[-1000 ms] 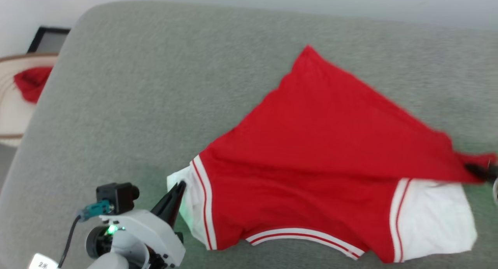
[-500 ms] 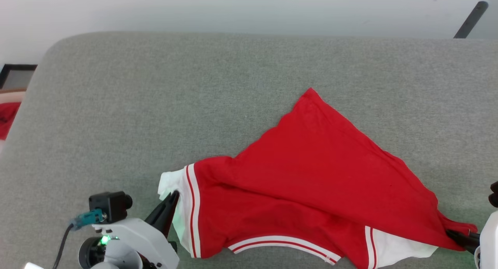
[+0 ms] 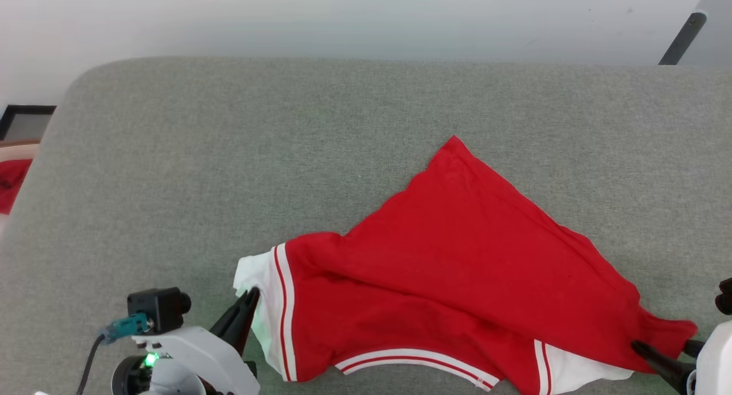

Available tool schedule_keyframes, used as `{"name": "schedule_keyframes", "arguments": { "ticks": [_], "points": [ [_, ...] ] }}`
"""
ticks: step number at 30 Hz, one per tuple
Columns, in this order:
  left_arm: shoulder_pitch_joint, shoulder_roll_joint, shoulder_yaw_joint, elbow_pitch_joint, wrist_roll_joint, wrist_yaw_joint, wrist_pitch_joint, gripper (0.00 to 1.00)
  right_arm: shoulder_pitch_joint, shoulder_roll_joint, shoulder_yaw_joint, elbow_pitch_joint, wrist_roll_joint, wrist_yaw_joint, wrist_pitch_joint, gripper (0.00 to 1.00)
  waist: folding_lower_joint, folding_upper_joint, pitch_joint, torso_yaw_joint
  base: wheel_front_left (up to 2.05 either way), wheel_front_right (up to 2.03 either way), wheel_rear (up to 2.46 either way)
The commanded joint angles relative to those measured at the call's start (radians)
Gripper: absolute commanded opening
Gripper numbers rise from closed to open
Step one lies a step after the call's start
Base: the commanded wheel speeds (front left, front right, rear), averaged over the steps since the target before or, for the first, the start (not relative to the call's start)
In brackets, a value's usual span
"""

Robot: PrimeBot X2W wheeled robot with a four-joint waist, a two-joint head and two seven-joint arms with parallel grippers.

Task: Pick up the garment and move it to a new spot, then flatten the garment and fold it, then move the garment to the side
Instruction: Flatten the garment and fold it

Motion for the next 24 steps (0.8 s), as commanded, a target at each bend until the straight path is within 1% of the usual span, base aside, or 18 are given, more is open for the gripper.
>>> {"name": "schedule_keyframes", "arguments": {
  "ticks": [1,6,8,11,14,17,24],
  "points": [
    [0.011,0.001,0.001,-0.003,-0.005,0.005,0.002,0.0,0.01,0.004,-0.006,-0.019,-0.001,-0.001,0.0,1.0,0.0,0.0,0.0,0.003,0.0,0.0,0.0],
    [0.005,-0.004,-0.002,-0.008,-0.001,0.006,0.0,0.0,-0.042,0.011,-0.019,-0.135,-0.002,-0.001,0.02,1.0,0.0,0.0,0.009,0.013,0.0,0.0,0.0],
    [-0.003,-0.009,-0.006,-0.009,0.003,0.006,0.001,0.0,-0.086,0.008,-0.003,-0.166,-0.011,-0.001,0.017,1.0,0.0,0.0,0.014,0.02,0.0,0.0,0.0],
    [-0.018,-0.018,-0.016,-0.008,0.011,-0.001,0.005,0.0,-0.176,0.0,0.031,-0.179,-0.033,-0.001,-0.007,1.0,0.0,0.0,0.022,0.037,0.0,0.0,0.0],
    [-0.04,-0.029,-0.028,-0.002,0.02,-0.009,0.009,0.0,-0.28,0.006,0.082,-0.14,-0.036,-0.001,-0.048,1.0,0.0,0.0,0.033,0.06,0.0,0.0,0.0],
    [-0.067,-0.047,-0.046,0.007,0.03,-0.021,0.017,0.0,-0.378,-0.011,0.142,-0.07,-0.042,-0.001,-0.083,1.0,0.0,0.0,0.046,0.095,0.0,0.0,0.0],
    [-0.147,-0.11,-0.09,0.049,0.049,-0.064,0.031,0.0,-0.588,-0.076,0.294,0.122,-0.045,-0.001,-0.112,1.0,0.0,0.0,0.081,0.195,0.0,0.0,0.0]
  ]
}}
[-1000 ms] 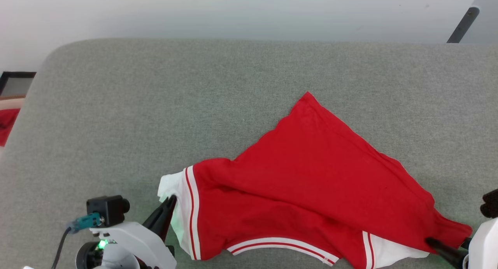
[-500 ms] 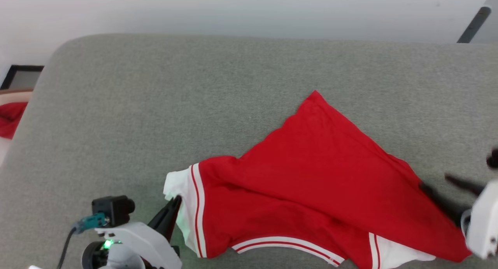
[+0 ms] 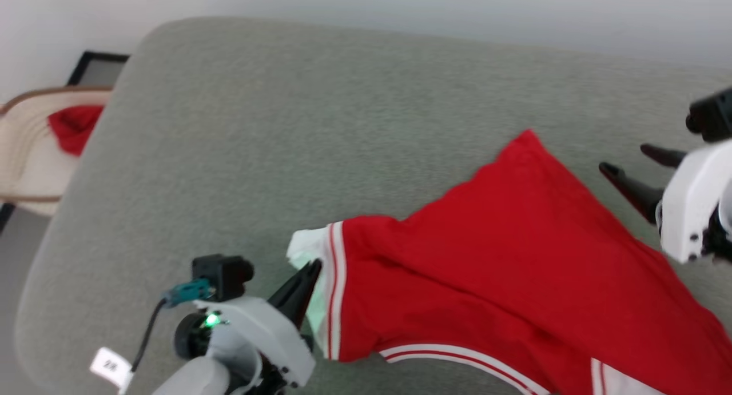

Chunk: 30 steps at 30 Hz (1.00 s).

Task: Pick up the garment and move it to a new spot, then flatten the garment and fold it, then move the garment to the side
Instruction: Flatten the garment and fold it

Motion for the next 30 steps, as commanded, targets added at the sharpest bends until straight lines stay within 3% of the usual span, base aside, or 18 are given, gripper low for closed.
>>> {"name": "schedule_keyframes", "arguments": {
  "ticks": [1,16,26,27,28,29,30],
  "points": [
    [-0.018,-0.013,-0.005,0.01,0.006,-0.011,-0.001,0.0,-0.037,-0.011,0.029,0.031,0.01,-0.001,-0.003,1.0,0.0,-0.0001,0.035,0.063,0.0,0.0,0.0],
    [-0.117,-0.131,-0.058,0.136,0.021,-0.105,-0.038,0.0,-0.344,-0.082,0.336,0.388,0.08,-0.001,0.04,1.0,0.0,-0.0001,0.136,0.202,0.0,0.0,0.0],
    [-0.146,-0.177,-0.073,0.207,0.018,-0.144,-0.06,0.0,-0.395,-0.063,0.491,0.548,0.163,-0.001,0.159,1.0,0.0,-0.0001,0.159,0.24,0.0,0.0,0.0],
    [-0.148,-0.178,-0.072,0.213,0.016,-0.148,-0.062,0.0,-0.395,-0.063,0.509,0.555,0.17,-0.001,0.18,0.86,0.0,-0.0001,0.159,0.241,0.0,0.0,0.0],
    [-0.148,-0.179,-0.072,0.218,0.015,-0.15,-0.062,0.0,-0.394,-0.065,0.526,0.563,0.185,0.0,0.206,0.26,0.0,-0.0001,0.158,0.242,0.0,0.0,0.0],
    [-0.149,-0.181,-0.072,0.223,0.013,-0.151,-0.063,0.0,-0.394,-0.072,0.541,0.571,0.195,0.0,0.233,0.0,0.0,-0.0001,0.157,0.242,0.0,0.0,0.0],
    [-0.15,-0.183,-0.072,0.227,0.011,-0.153,-0.065,0.0,-0.397,-0.079,0.551,0.577,0.204,0.0,0.252,0.0,0.0,-0.0001,0.157,0.242,0.0,0.0,0.0]
  ]
}}
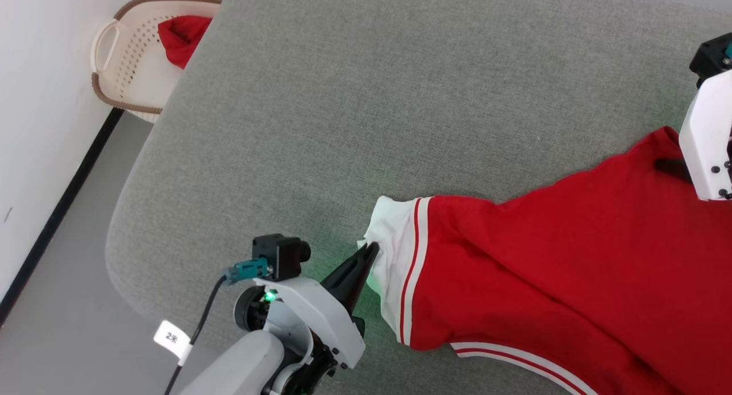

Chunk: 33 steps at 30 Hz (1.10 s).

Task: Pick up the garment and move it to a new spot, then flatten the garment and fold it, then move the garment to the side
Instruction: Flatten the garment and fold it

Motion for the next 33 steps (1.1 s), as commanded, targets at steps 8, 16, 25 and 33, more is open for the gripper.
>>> {"name": "schedule_keyframes", "arguments": {
  "ticks": [8,16,25,33],
  "points": [
    [-0.008,0.003,0.011,0.023,-0.015,-0.008,-0.012,0.0,0.005,0.002,0.07,0.048,0.04,0.0,0.043,0.0,0.0,0.0,-0.014,-0.022,0.0,0.0,0.0],
    [-0.028,0.056,0.024,-0.018,-0.047,-0.004,0.068,0.0,-0.067,0.027,0.069,0.018,0.077,0.0,-0.041,0.0,0.0,0.0,-0.062,-0.071,0.0,0.0,0.0],
    [-0.106,0.194,0.054,-0.136,-0.058,0.042,0.229,0.0,-0.125,0.026,0.083,-0.032,0.112,0.0,-0.131,0.0,0.0,0.0,-0.129,-0.144,0.0,0.0,0.0],
    [-0.258,0.333,0.108,-0.187,-0.075,0.051,0.395,0.0,-0.179,0.03,0.078,-0.061,0.102,0.0,-0.292,0.0,0.0,0.0,-0.196,-0.223,0.0,0.0,0.0]
  ]
}}
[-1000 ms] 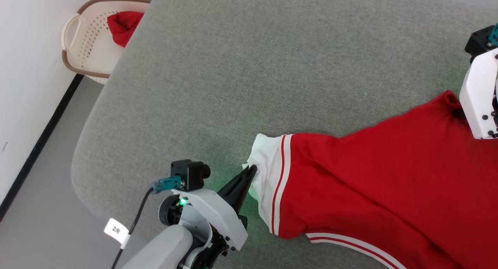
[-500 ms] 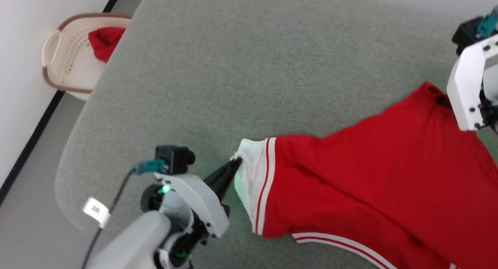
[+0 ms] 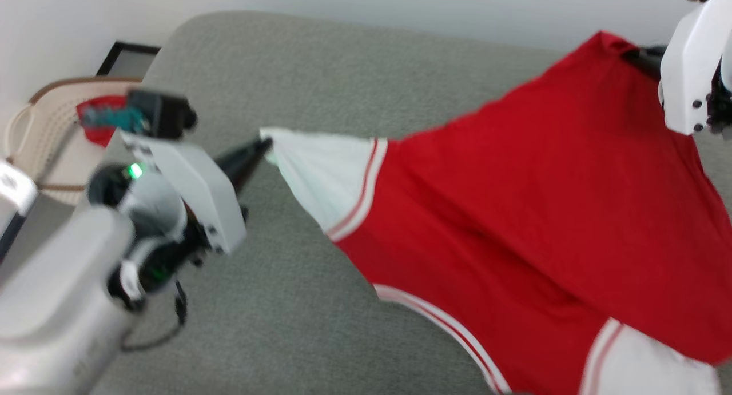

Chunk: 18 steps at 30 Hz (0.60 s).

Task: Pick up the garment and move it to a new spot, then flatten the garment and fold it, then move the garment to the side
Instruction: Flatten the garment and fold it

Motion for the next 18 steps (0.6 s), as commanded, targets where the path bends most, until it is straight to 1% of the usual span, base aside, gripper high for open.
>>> {"name": "schedule_keyframes", "arguments": {
  "ticks": [1,4,9,14,18],
  "points": [
    [-0.033,0.008,0.007,0.006,-0.006,-0.007,0.016,0.0,-0.015,0.002,0.0,0.002,-0.009,-0.001,-0.022,0.0,0.0,0.0,-0.048,-0.05,0.0,0.0,0.0],
    [-0.125,0.016,0.02,0.042,-0.012,-0.025,0.066,0.0,-0.033,0.012,-0.004,0.023,-0.026,-0.001,-0.084,0.0,0.0,0.0,-0.069,-0.077,0.0,0.0,0.0],
    [-0.298,0.011,0.012,0.152,0.032,-0.053,0.135,0.0,-0.078,0.048,-0.034,0.098,-0.062,-0.001,-0.179,0.0,0.0,0.0,-0.098,-0.126,0.0,0.0,0.0],
    [-0.453,-0.027,0.001,0.286,0.066,-0.079,0.168,0.0,-0.132,0.108,-0.062,0.202,-0.13,-0.001,-0.258,0.0,0.0,0.0,-0.123,-0.172,0.0,0.0,0.0],
    [-0.562,-0.067,-0.01,0.395,0.101,-0.102,0.162,0.0,-0.179,0.162,-0.094,0.284,-0.188,-0.001,-0.341,0.0,0.0,0.0,-0.141,-0.201,0.0,0.0,0.0]
  ]
}}
